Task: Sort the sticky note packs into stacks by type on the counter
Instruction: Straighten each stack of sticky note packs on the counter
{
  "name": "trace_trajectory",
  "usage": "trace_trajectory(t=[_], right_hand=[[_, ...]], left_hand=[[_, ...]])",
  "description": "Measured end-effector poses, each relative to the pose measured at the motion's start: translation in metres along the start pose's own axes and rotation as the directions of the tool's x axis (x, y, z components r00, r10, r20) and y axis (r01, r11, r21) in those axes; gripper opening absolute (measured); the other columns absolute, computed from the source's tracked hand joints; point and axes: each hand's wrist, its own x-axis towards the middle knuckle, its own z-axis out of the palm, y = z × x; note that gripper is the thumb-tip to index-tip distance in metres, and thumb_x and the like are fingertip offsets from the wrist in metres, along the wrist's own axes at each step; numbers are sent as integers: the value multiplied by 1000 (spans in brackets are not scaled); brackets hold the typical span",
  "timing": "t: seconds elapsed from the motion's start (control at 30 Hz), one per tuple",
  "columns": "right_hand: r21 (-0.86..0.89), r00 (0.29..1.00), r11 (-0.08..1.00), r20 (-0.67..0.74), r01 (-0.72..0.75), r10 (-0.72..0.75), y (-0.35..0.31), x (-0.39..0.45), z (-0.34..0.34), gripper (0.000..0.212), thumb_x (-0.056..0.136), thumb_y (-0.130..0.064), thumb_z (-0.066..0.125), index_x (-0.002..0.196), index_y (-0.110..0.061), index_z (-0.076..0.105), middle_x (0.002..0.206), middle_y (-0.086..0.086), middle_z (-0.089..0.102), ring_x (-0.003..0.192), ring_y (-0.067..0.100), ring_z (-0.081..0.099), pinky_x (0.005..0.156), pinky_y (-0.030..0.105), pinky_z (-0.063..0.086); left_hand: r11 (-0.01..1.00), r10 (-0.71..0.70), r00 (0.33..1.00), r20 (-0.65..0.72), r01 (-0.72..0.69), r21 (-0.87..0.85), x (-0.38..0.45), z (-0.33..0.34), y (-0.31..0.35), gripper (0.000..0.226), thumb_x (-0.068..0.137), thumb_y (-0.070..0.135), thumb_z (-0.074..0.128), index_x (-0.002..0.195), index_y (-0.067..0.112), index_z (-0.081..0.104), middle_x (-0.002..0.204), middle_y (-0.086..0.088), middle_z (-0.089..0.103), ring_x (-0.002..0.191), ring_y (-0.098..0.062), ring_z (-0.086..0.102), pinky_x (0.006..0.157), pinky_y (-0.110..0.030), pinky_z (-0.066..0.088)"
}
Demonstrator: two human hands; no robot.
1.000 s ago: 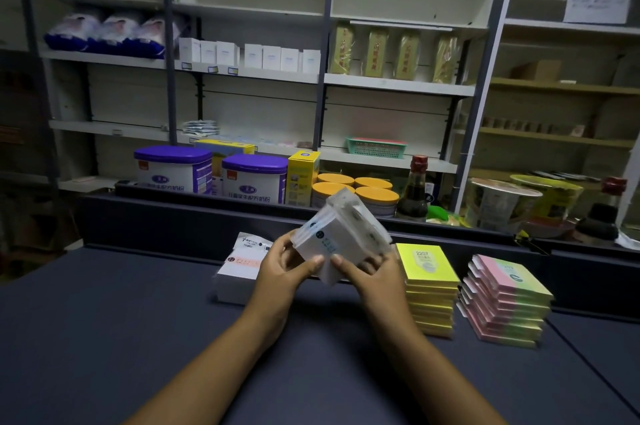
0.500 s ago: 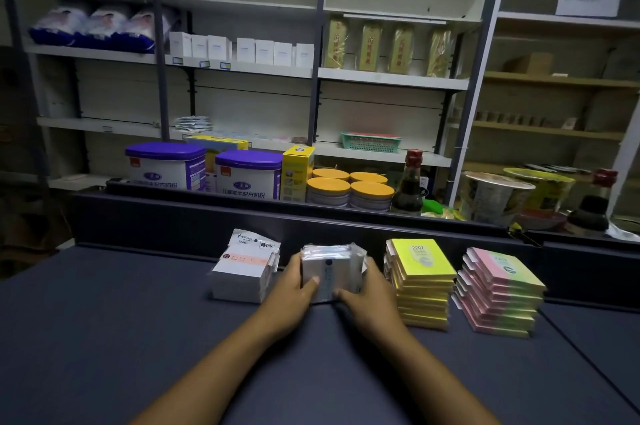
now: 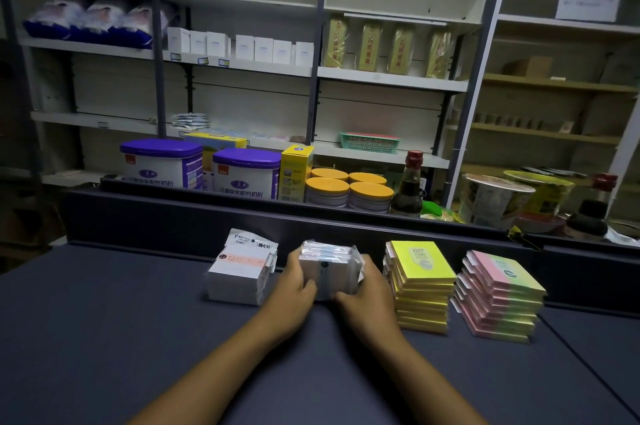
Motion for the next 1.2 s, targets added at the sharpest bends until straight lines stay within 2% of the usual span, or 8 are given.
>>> trace_trajectory(t=[0.2,0.4,0.53,0.67,0.87,0.97,1.07,1.2], right_hand=[[-15,999,1000,43,12,-11,0,-3,0,43,68,-9,73,104,-25,56,92,-10,67,84,5,62,63,8,41],[-15,997,997,-25,70,-70,-4,-3,-2,46,68,-3,65,108,-26,59,94,-12,66,84,5,61,70,20,49],[-34,999,999,28,38,-37,-1,-5,1,52,67,-10,73,114,-26,59,102,-12,67,92,8,63,77,23,51],[3,997,998,-38,61,-61,-6,-3,-3,45,68,-2,67,106,-25,61,95,-10,68,85,7,63,70,23,51],[2,998,999,33,44,-44,-2,-4,0,50,67,-7,73,114,-20,61,103,-8,69,94,9,65,78,24,52],[2,998,998,-2,70,-70,-5,-2,-2,45,67,-6,69,109,-22,61,97,-9,68,89,10,65,76,29,53],[59,993,992,-50,112,-109,-17,0,-13,48,70,-2,72,110,-26,60,92,-13,65,83,4,62,68,13,48],[235,992,968,-100,93,-71,-31,1,-23,61,75,-16,83,123,-34,51,112,-21,60,106,-5,58,82,14,51]], left_hand=[[1000,-26,999,33,26,15,4,2,-10,63,91,-5,43,149,10,23,128,5,47,123,-7,43,78,13,21],[1000,14,1000,-10,-14,-4,5,-1,-10,66,88,-8,43,149,14,30,135,3,52,129,-8,44,94,4,26],[999,-10,1000,19,10,31,3,0,-11,61,89,-5,45,147,12,33,126,7,52,125,-8,46,81,12,20],[999,28,998,-64,-25,47,2,-1,-6,57,89,-4,47,140,20,42,116,11,56,115,-4,48,86,10,18],[994,-76,997,6,75,83,4,-2,-14,57,87,14,56,142,16,41,125,2,61,123,-16,53,110,-33,35],[998,-56,998,-17,55,-30,3,-4,-10,53,89,11,62,138,13,44,127,0,61,122,-15,55,108,-34,40],[988,-19,995,-98,4,-154,4,-11,-4,44,89,3,64,128,15,50,120,0,64,113,-13,59,100,-30,46],[883,-61,989,-136,-10,-468,7,-19,5,36,90,8,65,125,10,55,118,-6,69,111,-16,64,94,-27,51]])
